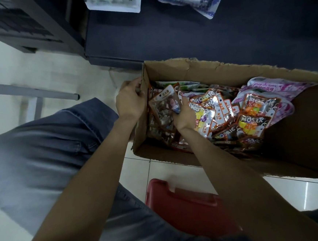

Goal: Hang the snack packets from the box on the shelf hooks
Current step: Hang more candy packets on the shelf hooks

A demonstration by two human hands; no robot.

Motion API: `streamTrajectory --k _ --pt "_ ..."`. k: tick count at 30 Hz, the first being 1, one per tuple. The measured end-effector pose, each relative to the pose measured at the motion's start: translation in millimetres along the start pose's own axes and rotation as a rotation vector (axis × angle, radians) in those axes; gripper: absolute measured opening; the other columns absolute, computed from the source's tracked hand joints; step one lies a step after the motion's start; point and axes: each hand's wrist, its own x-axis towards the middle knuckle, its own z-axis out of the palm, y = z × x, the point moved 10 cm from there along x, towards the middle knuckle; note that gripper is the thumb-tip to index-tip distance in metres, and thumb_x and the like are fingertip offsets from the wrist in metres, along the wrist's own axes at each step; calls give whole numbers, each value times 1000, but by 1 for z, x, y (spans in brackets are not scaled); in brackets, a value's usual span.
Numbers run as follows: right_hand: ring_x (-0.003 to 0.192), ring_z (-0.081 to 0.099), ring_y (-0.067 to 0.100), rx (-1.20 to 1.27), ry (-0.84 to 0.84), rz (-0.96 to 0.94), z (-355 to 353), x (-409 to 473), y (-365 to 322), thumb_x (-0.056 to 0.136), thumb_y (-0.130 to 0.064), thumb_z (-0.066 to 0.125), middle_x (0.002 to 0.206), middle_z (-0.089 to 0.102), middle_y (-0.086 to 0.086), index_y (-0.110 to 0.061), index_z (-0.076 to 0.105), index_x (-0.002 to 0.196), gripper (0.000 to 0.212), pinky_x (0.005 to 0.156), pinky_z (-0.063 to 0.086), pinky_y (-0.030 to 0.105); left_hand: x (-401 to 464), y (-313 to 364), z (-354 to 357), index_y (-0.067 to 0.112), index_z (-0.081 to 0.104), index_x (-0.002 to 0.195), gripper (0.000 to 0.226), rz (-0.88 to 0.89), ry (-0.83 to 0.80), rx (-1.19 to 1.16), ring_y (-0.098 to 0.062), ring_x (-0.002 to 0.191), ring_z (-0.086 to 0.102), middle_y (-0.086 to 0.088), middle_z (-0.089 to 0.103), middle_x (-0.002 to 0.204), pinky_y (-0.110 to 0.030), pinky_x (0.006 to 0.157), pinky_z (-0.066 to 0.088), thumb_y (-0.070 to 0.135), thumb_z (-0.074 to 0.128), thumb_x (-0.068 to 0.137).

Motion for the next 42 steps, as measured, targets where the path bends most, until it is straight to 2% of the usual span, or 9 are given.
streamTrajectory --k 5,10,13,17,21,24,27,37,42 --pt "88 65 33 -59 125 -139 -57 -15 2 90 -20 64 99 69 14 -14 40 136 51 65 41 29 -9 22 -4 13 52 130 43 66 28 128 -32 119 44 -13 45 134 -42 90 46 13 52 88" --pt "83 65 34 -164 140 -319 -124 -29 -9 88 -22 67 96 70 13 -13 48 129 46 63 42 31 -30 78 -10 14 41 140 61 340 12 11 -27 129 37 -13 36 142 -31 104 35 17 65 84" --pt "90 64 34 -343 27 -416 -152 -40 -28 87 -27 67 92 70 13 -20 50 132 49 71 43 34 -50 126 -1 13 34 145 78 575 -144 26 -27 137 28 -12 29 149 -35 113 26 22 74 78" --pt "102 62 31 -522 -75 -587 -170 -70 -58 86 -29 68 102 71 10 -25 51 134 51 91 41 37 -76 159 34 20 30 146 90 741 -343 306 -22 140 23 -3 28 152 -43 112 24 40 78 72" --pt "96 63 29 -503 -27 -610 -187 -80 -59 84 -29 71 93 68 1 -29 52 131 50 81 44 36 -77 163 38 23 52 126 58 677 -363 304 -24 112 56 -2 61 124 -36 85 46 41 74 76" --pt "79 62 15 -101 0 -475 -206 -72 -38 78 -23 78 81 60 -9 -27 55 114 43 72 50 28 -73 159 28 20 63 113 42 598 -331 159 -21 97 63 0 70 106 -33 75 46 40 73 78" --pt "80 58 3 284 5 -355 -215 -66 -21 74 -15 80 91 63 -12 -32 55 107 45 75 49 16 -71 147 26 18 67 107 35 453 -339 -11 -16 96 64 2 71 102 -35 80 50 37 74 78" --pt "102 60 14 142 -68 -377 -187 -45 0 84 -8 70 119 59 9 -13 63 120 37 96 49 33 -67 115 38 16 66 117 38 336 -358 31 -21 103 64 -5 70 112 -32 86 50 31 71 83" --pt "131 44 23 69 -185 -280 -164 -32 20 83 -1 67 143 45 7 -23 32 145 74 100 34 23 -52 94 33 18 65 119 39 265 -325 21 -23 101 65 -5 71 109 -38 85 52 30 71 83"
